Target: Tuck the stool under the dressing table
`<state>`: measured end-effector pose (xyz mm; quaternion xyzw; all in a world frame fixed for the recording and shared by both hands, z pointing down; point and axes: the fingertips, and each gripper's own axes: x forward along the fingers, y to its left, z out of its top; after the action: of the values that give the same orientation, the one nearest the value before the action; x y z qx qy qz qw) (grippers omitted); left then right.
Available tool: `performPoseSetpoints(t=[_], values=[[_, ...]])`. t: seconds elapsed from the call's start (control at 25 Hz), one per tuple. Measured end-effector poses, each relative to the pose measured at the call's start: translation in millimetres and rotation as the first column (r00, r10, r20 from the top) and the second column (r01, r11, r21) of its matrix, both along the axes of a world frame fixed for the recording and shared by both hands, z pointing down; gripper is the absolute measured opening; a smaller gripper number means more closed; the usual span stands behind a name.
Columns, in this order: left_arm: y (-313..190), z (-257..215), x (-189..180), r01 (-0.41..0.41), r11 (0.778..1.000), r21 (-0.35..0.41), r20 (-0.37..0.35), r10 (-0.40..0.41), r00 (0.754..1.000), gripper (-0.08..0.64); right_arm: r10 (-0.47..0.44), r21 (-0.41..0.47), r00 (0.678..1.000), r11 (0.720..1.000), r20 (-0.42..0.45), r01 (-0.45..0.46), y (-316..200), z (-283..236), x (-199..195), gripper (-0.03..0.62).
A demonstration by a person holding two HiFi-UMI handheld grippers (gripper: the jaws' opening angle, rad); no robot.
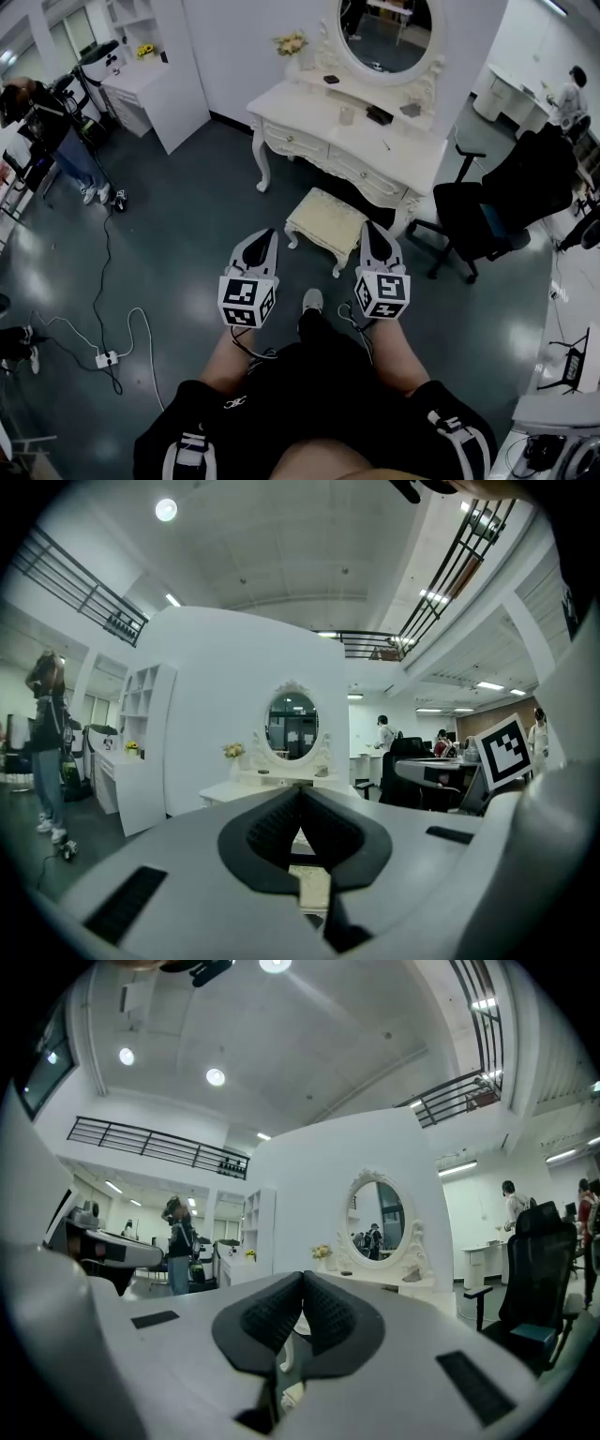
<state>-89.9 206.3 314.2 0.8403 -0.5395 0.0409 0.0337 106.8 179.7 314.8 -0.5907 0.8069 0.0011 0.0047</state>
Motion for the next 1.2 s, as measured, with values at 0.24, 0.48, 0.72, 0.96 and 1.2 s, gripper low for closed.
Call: performPoseSetpoints(t=[0.24, 0.48, 0.72, 0.96, 1.2], values=[[-97, 8, -4, -0.001, 1.0, -0.016, 0.011, 0.001, 1.0, 0.018, 0.002, -0.026, 1.0, 1.0, 0.003, -0.002, -98, 11, -2, 0.017], [-219, 3, -3, -0.031, 0.999, -0.026, 0.016, 0.031, 0.999, 0.018, 0.0, -0.042, 1.0, 0.999, -0.006, 0.0, -218, 5, -7, 0.017], [-320, -1, 14, -0.085, 0.996, -0.036, 0.003, 0.085, 0.996, 0.018, 0.005, -0.052, 1.0, 0.999, -0.018, -0.006, -313, 3, 1, 0.017], [-377, 7, 10, -0.131, 0.988, -0.079, -0.032, 0.129, 0.991, 0.019, 0.035, -0.062, 0.998, 0.997, -0.045, -0.038, -361, 1, -4, 0.017], [-423, 18, -11, -0.227, 0.968, -0.109, -0.04, 0.224, 0.974, 0.018, 0.126, -0.076, 0.99, 0.988, -0.07, -0.132, -385, 8, -20, 0.017]])
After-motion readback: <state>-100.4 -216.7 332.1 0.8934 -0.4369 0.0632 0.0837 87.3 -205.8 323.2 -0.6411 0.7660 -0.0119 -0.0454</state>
